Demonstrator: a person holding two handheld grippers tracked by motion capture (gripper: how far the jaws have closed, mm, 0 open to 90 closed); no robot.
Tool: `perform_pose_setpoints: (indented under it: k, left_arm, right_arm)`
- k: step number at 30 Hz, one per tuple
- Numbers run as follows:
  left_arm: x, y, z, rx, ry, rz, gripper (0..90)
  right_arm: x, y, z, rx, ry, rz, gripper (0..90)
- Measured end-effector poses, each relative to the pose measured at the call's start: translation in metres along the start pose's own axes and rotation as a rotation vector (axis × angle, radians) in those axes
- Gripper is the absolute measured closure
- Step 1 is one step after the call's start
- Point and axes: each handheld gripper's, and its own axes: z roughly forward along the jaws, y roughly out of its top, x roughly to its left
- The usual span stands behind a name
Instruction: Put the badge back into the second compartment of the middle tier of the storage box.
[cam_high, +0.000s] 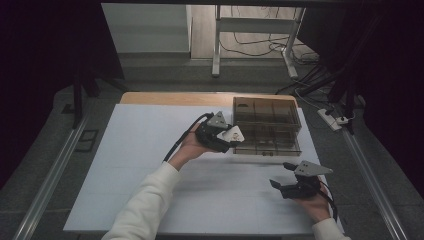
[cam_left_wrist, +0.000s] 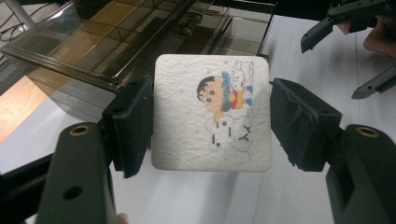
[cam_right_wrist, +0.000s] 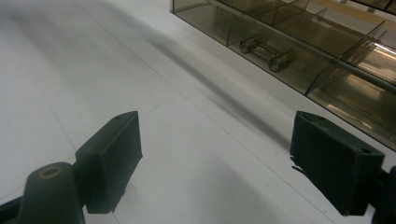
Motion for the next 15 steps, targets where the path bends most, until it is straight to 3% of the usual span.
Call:
perform_pose_setpoints:
  k: [15]
  left_arm:
    - [0.002,0.014,0.019,0.012,-0.006,-0.003,33.1]
  right_arm:
    - [0.001,0.001,0.0,-0.01,0.01,0.0,16.5]
